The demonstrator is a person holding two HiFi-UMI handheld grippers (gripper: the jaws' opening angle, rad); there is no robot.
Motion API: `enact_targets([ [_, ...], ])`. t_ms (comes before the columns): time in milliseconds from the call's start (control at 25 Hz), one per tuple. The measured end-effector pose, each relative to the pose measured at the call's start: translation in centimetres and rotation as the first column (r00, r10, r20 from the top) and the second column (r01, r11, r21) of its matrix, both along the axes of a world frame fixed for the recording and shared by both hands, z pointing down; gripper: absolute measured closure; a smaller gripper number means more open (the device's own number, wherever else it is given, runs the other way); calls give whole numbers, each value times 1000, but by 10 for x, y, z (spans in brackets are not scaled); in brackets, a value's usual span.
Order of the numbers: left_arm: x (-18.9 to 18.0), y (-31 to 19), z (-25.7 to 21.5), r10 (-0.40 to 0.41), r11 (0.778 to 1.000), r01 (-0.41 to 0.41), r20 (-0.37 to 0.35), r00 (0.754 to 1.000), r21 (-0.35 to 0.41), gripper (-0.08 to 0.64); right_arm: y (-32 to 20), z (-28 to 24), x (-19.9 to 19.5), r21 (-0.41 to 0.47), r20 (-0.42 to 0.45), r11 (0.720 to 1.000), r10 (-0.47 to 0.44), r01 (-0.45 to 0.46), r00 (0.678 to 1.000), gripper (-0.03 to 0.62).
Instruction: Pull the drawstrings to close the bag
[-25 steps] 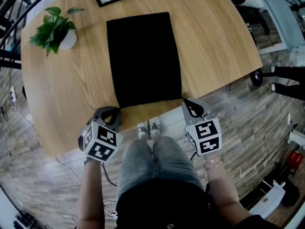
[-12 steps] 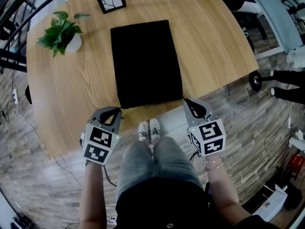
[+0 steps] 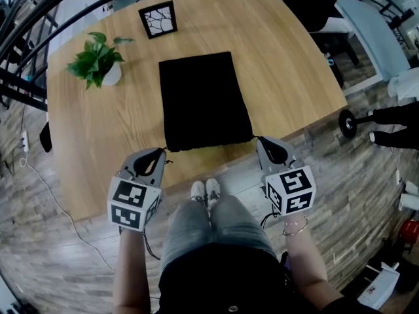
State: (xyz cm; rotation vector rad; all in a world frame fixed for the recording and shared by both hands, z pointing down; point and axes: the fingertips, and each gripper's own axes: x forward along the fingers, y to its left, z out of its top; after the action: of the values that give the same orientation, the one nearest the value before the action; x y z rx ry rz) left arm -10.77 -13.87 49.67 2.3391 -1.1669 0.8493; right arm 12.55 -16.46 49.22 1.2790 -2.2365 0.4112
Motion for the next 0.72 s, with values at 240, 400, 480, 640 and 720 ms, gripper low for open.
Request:
enact_targets([
  [240, -4, -7, -29, -57, 995, 60, -37, 998, 83, 543, -8, -30, 0, 74, 20, 997, 7, -8, 1000, 589],
  [400, -9, -12, -49, -83, 987, 88, -46, 995, 134, 543, -11, -54, -2, 123, 57, 992, 6, -13, 998, 589],
  [480, -10, -14, -60, -95, 981, 103, -54, 994, 162, 543, -13, -68, -3, 155, 89, 988, 7, -21, 996, 591],
  [640, -14, -17, -80, -127, 969, 144, -96, 987, 202, 543, -17, -91, -3, 199, 141, 979, 15, -43, 990, 591],
  [720, -17, -17, -89, -138, 963, 159, -109, 984, 219, 543, -18, -100, -4, 217, 149, 975, 12, -44, 989, 591],
])
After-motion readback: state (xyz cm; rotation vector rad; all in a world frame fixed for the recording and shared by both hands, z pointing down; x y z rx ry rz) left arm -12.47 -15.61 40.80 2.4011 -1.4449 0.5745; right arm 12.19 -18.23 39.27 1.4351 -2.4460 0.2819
